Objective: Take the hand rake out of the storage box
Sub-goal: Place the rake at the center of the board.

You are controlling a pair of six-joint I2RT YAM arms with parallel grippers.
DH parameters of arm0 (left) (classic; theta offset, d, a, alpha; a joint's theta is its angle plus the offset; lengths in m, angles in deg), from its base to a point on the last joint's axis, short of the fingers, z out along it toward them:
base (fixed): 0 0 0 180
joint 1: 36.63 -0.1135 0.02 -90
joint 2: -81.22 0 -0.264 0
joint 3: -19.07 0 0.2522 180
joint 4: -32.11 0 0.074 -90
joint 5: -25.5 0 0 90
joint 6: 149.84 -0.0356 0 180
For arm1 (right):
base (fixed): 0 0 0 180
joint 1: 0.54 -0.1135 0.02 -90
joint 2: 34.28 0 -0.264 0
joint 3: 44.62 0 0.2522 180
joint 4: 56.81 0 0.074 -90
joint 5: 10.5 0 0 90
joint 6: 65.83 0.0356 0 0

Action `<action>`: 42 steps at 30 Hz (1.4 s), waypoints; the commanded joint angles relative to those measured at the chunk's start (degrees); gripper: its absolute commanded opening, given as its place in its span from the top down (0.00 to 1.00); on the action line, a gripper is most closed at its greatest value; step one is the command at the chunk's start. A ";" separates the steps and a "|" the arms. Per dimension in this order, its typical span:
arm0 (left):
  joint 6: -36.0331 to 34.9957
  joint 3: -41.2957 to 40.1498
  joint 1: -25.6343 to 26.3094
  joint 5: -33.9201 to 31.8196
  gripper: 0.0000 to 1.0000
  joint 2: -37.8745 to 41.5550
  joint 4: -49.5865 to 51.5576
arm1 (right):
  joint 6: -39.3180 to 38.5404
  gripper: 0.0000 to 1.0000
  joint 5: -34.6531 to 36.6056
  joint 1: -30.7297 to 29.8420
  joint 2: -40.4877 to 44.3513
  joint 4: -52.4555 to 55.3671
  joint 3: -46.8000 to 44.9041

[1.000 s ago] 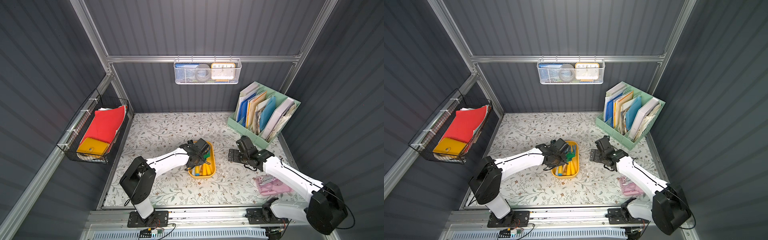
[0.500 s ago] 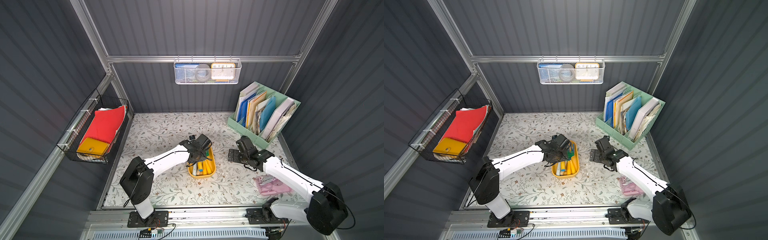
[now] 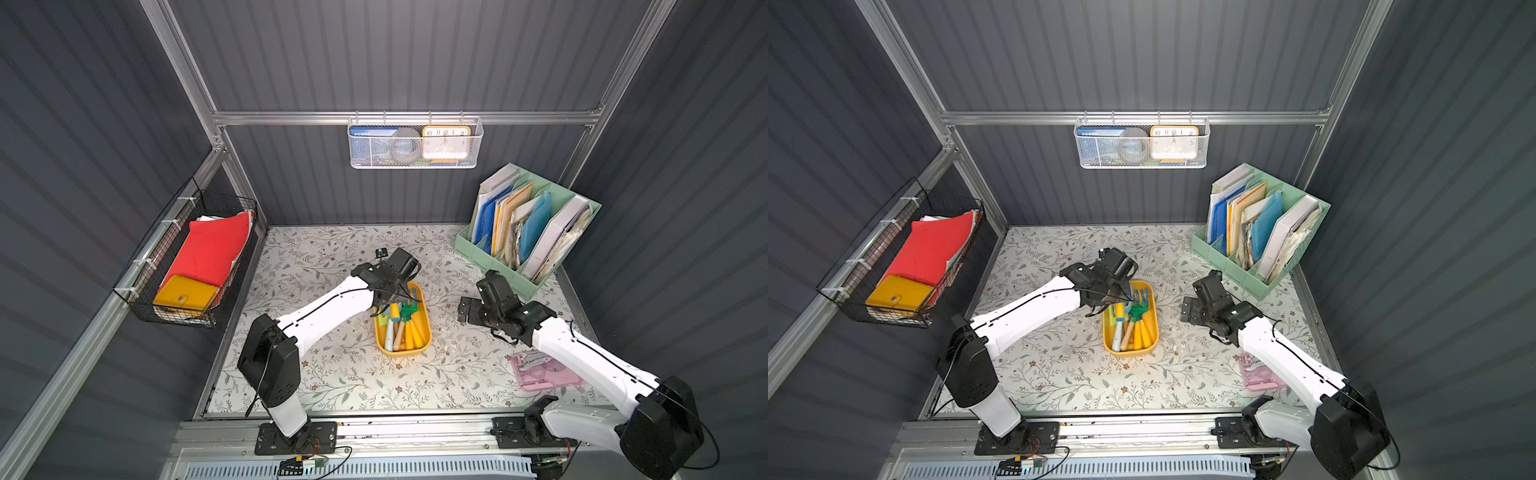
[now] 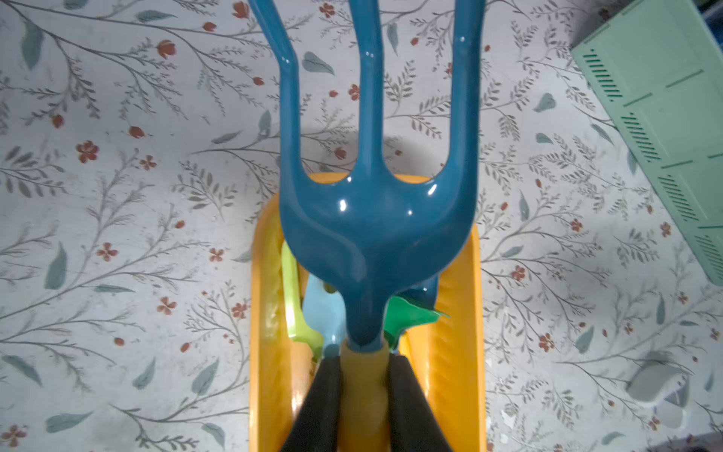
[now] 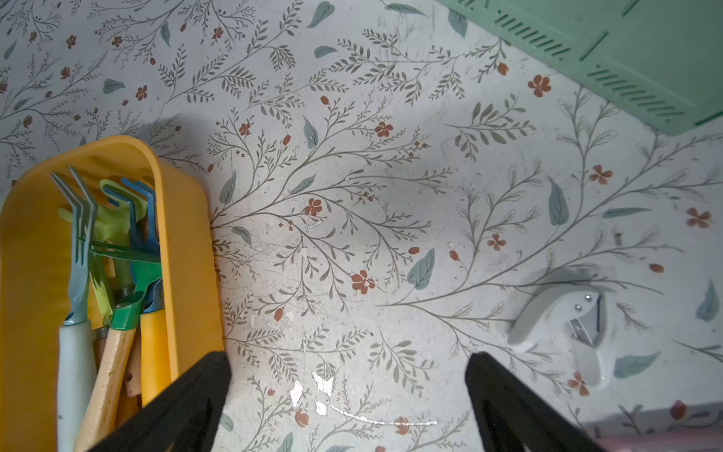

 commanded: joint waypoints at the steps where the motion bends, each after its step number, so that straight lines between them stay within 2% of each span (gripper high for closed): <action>1: -4.53 0.28 -3.13 -2.18 0.83 2.08 2.14 | 0.46 0.01 1.06 -0.28 0.36 1.56 0.31; 5: -7.13 -0.43 -5.64 -0.98 0.84 3.40 1.37 | 0.09 0.01 1.06 -0.28 0.16 2.47 1.07; 12: -9.79 -2.03 -7.62 -4.92 0.85 4.39 2.36 | -0.17 0.01 1.33 -0.38 -0.37 2.31 1.35; 16: -12.14 -6.53 -9.26 -6.21 0.85 4.23 1.26 | -0.46 0.01 0.41 -0.37 -1.23 2.55 2.58; 20: -13.90 -9.43 -14.07 -1.29 0.85 4.70 -2.08 | -0.42 0.01 0.05 -0.79 -3.38 2.04 3.27; 24: -17.07 -11.52 -16.57 -1.83 0.85 2.66 -3.52 | -0.63 0.01 -0.26 -1.21 -4.83 1.99 4.23; 35: -25.52 -14.60 -19.01 1.34 0.84 -1.57 -8.29 | -0.52 0.01 -1.30 -2.60 -7.88 0.56 5.38; 42: -27.81 -15.95 -19.74 2.40 0.84 -4.62 -10.15 | -0.68 0.01 -1.23 -3.31 -9.42 0.45 6.96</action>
